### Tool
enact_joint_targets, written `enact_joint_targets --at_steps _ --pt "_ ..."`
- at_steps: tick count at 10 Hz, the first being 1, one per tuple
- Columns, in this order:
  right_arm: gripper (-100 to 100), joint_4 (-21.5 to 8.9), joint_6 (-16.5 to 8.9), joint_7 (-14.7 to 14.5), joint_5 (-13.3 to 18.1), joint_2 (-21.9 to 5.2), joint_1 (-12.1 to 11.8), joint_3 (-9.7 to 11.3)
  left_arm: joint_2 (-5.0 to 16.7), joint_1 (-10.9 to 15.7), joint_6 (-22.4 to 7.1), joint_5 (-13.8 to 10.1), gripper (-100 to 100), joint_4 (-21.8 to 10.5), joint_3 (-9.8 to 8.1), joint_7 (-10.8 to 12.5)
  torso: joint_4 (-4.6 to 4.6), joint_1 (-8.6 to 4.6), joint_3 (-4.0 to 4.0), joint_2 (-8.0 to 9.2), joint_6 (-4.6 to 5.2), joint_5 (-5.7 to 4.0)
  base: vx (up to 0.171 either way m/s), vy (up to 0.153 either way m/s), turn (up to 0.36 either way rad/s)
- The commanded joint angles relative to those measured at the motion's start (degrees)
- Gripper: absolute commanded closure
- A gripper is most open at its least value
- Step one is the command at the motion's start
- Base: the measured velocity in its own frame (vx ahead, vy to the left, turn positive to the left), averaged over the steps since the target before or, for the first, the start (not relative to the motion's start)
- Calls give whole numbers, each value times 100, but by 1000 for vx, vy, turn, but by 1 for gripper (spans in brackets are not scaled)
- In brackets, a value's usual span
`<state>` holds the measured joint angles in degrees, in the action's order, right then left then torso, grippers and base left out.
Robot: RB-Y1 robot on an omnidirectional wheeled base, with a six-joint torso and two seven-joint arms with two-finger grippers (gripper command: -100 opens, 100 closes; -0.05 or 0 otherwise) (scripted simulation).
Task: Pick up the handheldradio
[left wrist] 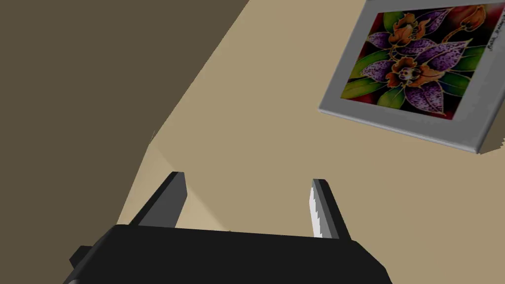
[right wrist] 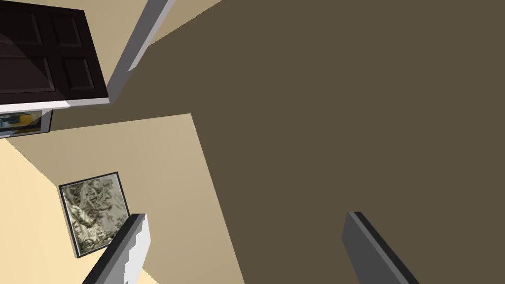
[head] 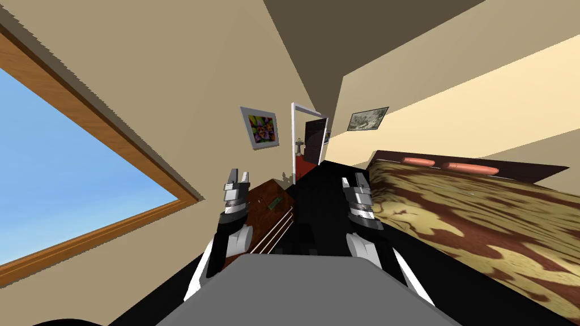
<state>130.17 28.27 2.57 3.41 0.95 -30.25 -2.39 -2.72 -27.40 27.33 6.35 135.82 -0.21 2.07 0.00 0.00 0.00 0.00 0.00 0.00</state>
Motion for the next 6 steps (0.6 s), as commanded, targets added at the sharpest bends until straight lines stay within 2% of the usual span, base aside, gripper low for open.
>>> enact_joint_targets --at_steps 1,3,6 --pt "0 0 0 0 0 0 0 0 198 36 -154 -68 -100 -124 -25 36 0 0 0 0 0 0 -69 -37 -46" --pt "0 0 0 0 0 1 2 1 422 95 -380 -168 -100 -318 -68 90 -7 -23 20 36 2 -5 -112 -67 -55" --pt "0 0 0 0 0 0 1 1 807 253 -831 -382 -100 -763 -179 216 -6 -14 16 27 1 -3 -65 -40 -72"
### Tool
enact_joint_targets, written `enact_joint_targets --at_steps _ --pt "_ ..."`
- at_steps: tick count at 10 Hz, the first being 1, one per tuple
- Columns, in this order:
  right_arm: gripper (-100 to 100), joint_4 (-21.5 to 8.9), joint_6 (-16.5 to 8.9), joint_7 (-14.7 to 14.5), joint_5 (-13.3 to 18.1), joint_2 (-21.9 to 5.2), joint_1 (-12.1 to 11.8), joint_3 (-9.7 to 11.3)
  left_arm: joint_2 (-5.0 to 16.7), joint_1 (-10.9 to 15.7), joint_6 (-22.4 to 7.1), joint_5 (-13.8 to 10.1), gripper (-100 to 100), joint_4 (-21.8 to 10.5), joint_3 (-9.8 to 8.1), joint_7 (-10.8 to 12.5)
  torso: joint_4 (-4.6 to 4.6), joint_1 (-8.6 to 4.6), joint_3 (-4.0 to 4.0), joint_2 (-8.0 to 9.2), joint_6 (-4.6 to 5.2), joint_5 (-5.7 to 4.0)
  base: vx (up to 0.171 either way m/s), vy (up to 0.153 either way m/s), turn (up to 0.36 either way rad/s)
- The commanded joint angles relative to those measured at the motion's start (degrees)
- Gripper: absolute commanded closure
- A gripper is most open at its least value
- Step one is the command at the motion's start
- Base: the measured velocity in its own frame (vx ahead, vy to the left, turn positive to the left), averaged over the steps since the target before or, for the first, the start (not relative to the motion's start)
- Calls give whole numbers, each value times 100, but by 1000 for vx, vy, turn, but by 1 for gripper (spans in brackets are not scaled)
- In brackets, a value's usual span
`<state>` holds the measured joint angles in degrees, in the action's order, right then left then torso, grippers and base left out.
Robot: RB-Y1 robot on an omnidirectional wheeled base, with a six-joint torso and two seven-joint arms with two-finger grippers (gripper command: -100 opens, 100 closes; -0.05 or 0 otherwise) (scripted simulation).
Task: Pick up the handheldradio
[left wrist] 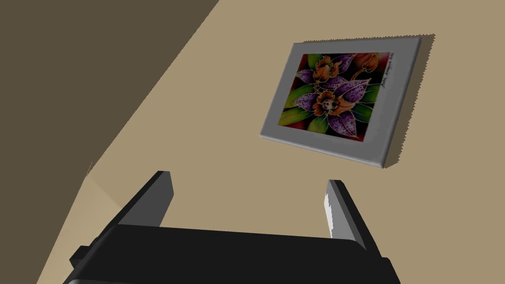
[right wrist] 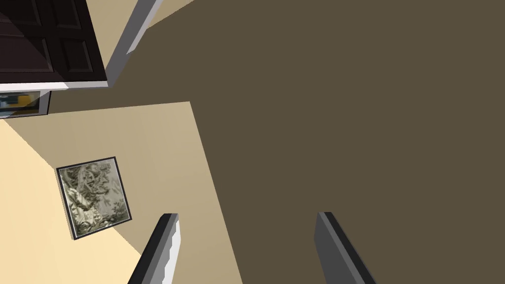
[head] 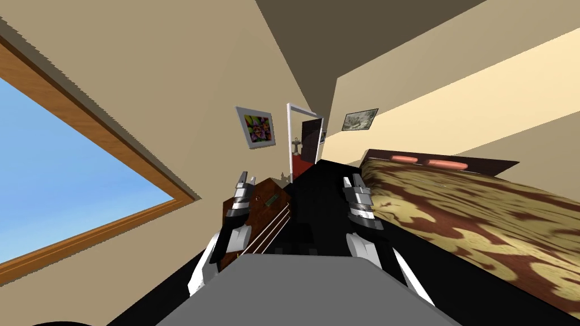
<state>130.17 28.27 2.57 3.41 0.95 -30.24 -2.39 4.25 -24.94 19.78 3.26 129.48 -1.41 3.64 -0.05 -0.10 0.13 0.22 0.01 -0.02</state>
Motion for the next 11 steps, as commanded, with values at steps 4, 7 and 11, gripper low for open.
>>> enact_joint_targets --at_steps 4,7,11 --pt "0 0 0 0 0 0 -1 0 525 243 -722 -348 -100 -755 -230 233 3 8 -6 -11 -2 2 -34 -20 -73" --pt "0 0 0 0 0 0 -1 0 669 338 -953 -451 -100 -1002 -300 301 4 8 -10 -18 -1 2 -13 -15 -55" --pt "0 0 0 0 0 0 -1 0 964 548 -1442 -671 -100 -1554 -457 451 5 8 -12 -21 -1 2 -5 -17 -71"
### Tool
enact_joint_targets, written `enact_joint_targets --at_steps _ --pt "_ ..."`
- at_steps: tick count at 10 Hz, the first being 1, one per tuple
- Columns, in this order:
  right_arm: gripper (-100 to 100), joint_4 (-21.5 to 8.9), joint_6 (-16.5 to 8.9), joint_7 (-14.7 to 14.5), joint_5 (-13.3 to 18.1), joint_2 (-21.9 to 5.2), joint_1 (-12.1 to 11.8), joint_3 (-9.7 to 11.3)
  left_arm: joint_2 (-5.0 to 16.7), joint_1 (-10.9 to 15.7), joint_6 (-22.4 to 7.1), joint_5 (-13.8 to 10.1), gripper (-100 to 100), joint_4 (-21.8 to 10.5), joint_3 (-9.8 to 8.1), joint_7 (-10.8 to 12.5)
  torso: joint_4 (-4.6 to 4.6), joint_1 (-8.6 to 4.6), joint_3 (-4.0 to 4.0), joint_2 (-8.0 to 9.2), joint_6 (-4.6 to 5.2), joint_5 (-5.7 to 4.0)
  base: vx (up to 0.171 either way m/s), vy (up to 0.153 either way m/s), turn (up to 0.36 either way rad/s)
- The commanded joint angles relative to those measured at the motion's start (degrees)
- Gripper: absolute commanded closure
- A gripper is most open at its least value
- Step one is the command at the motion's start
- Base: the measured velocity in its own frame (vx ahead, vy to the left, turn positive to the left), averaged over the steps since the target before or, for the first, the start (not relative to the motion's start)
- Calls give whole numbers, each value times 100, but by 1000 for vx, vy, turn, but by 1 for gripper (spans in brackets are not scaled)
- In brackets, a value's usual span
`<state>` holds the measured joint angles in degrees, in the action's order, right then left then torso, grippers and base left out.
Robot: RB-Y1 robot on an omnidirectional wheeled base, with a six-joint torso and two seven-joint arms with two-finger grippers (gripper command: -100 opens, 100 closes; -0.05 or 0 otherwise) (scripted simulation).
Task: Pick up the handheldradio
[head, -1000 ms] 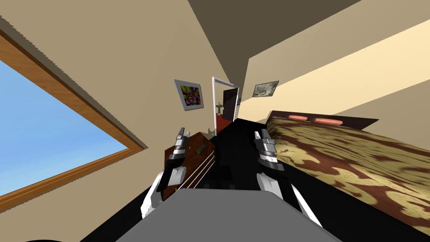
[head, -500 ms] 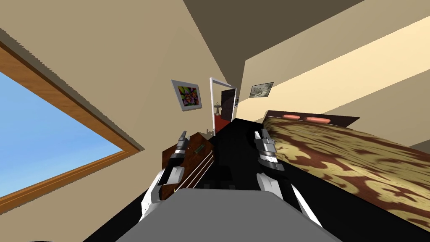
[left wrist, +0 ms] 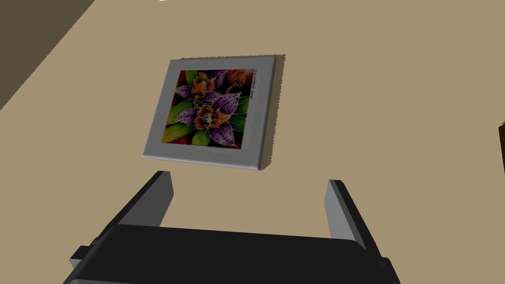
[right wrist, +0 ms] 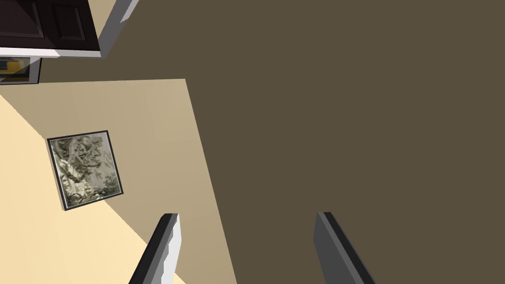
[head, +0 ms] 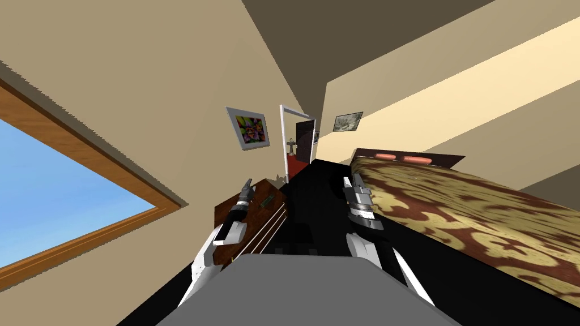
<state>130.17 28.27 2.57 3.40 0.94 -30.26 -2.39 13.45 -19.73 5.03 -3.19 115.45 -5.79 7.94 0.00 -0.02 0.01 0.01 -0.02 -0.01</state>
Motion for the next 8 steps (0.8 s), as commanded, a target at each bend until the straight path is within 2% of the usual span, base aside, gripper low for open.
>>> enact_joint_targets --at_steps 1,3,4,5,6,7,8 --pt "0 0 0 0 0 0 0 0 193 139 -225 -141 -100 -286 -106 102 0 0 0 0 0 0 -1 -18 -104" --pt "0 0 0 0 0 0 0 0 193 139 -225 -141 -100 -457 -106 102 0 2 -1 -2 0 0 2 -8 -18" --pt "0 0 0 0 0 0 0 0 340 255 -488 -259 -100 -683 -196 185 0 3 -2 -3 0 1 5 -13 -99" --pt "0 0 0 0 0 0 0 0 340 255 -488 -259 -100 -779 -196 185 1 2 -2 -4 2 0 7 -12 -63" --pt "0 0 0 0 0 0 0 0 485 375 -717 -380 -100 -988 -290 271 1 2 -2 -4 0 0 14 -17 -104" --pt "0 0 0 0 0 0 0 0 485 375 -757 -380 -100 -1116 -290 271 1 1 -4 -7 2 0 12 -13 -58" --pt "0 0 0 0 0 0 0 0 625 497 -922 -502 -100 -1325 -388 360 1 1 -4 -6 0 0 14 -20 -117"
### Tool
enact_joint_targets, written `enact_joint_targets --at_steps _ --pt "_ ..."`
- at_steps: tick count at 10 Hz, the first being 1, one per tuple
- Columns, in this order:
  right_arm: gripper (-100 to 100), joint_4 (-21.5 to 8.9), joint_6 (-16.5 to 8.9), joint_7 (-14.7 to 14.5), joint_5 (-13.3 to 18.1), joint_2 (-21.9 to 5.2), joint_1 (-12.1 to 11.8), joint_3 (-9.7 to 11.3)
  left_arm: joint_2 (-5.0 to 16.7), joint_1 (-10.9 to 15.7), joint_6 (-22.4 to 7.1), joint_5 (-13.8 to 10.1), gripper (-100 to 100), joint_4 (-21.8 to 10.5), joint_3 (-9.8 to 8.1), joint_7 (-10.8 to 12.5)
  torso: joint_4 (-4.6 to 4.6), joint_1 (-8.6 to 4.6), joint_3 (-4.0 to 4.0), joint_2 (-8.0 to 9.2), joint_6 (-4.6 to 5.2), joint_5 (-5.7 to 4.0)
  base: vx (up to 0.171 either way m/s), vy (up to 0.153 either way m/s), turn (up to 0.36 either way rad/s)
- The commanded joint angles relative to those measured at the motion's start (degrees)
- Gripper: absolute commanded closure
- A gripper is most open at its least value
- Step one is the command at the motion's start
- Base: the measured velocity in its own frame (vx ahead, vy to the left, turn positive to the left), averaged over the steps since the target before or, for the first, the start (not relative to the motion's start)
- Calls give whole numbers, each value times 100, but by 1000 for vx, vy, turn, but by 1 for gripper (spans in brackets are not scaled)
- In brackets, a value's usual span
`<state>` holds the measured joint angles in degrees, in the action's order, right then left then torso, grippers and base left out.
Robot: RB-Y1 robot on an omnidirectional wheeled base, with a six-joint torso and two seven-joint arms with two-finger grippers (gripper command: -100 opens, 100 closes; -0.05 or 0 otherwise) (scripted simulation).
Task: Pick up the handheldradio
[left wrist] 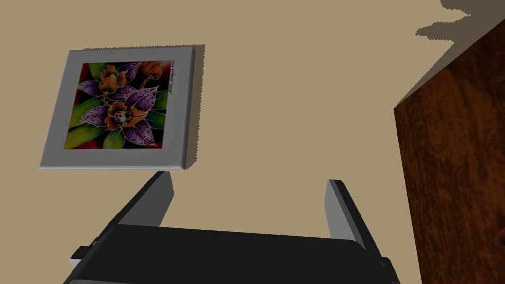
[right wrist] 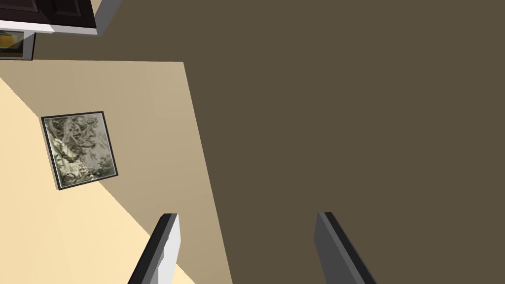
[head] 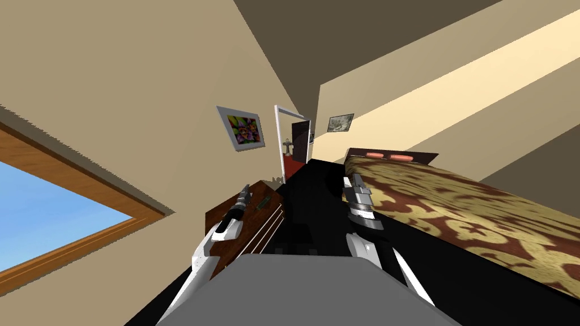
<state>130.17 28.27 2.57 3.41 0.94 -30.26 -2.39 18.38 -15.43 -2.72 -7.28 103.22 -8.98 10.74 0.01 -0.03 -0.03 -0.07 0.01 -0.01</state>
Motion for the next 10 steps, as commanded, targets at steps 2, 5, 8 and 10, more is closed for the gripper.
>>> enact_joint_targets --at_steps 2,5,8,10 --pt "0 0 0 0 0 0 0 0 266 191 -457 -217 -100 -426 -170 170 0 1 0 0 -3 0 16 -18 -81" --pt "0 0 0 0 0 0 0 0 394 315 -810 -341 -100 -975 -272 261 1 1 -1 -1 -1 0 20 -15 -86" --pt "0 0 0 0 0 0 -1 0 624 560 -1287 -591 -100 -1540 -482 446 1 1 -2 -2 -4 0 26 -17 -96" --pt "0 0 0 0 0 0 -1 -1 725 681 -1552 -714 -100 -1924 -588 539 1 0 -2 -2 -5 0 29 -20 -90"
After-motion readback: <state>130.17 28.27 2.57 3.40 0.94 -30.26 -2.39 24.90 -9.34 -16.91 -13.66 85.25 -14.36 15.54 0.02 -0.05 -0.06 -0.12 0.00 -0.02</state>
